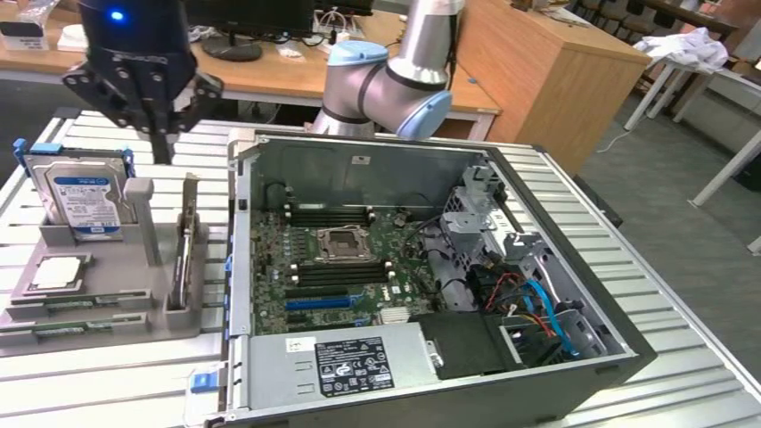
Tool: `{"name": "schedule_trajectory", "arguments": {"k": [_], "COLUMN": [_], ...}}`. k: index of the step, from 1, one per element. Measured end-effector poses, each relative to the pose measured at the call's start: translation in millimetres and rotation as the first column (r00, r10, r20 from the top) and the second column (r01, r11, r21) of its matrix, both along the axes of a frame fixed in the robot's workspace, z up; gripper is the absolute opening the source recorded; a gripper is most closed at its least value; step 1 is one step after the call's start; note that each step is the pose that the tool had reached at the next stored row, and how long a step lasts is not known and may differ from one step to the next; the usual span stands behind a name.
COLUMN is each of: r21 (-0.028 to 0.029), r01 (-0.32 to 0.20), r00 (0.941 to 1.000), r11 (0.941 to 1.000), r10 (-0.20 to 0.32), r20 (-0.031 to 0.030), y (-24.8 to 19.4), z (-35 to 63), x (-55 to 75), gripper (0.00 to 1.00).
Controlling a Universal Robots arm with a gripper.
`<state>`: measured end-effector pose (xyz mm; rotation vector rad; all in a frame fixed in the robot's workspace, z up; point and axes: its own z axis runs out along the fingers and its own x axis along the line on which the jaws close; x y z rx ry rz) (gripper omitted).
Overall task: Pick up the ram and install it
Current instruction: 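Reach for the ram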
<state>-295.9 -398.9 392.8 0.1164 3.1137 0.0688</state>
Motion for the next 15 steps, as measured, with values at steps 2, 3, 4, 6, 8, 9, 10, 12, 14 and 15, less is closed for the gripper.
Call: {"name": "schedule_trajectory", "arguments": {"k": [2, 3, 4, 6, 8, 9, 10, 12, 14, 15], "r21": [0.0000, 0.0000, 0.0000, -0.0001, 0.0000, 0.0000, 0.0000, 0.0000, 0.0000, 0.0000], "r01": [0.000, 0.000, 0.000, 0.000, 0.000, 0.000, 0.000, 0.000, 0.000, 0.000], "r00": [1.0000, 1.0000, 1.0000, 1.0000, 1.0000, 1.0000, 1.0000, 1.0000, 1.0000, 1.0000], "r11": [1.0000, 1.0000, 1.0000, 1.0000, 1.0000, 1.0000, 1.0000, 1.0000, 1.0000, 1.0000], "r10": [0.000, 0.000, 0.000, 0.000, 0.000, 0.000, 0.000, 0.000, 0.000, 0.000], "r20": [0.0000, 0.0000, 0.0000, -0.0001, 0.0000, 0.0000, 0.0000, 0.0000, 0.0000, 0.0000], "y": [0.0, 0.0, 0.0, 0.0, 0.0, 0.0, 0.0, 0.0, 0.0, 0.0], "z": [0.0, 0.0, -0.1, -0.1, -0.1, -0.1, -0.1, -0.1, -0.2, -0.2], "x": [-7.2, -10.7, -14.6, -21.4, -28.1, -31.4, -34.7, -41.4, -48.3, -51.5], "gripper": [0.11, 0.11, 0.11, 0.11, 0.11, 0.11, 0.11, 0.11, 0.11, 0.11]}}
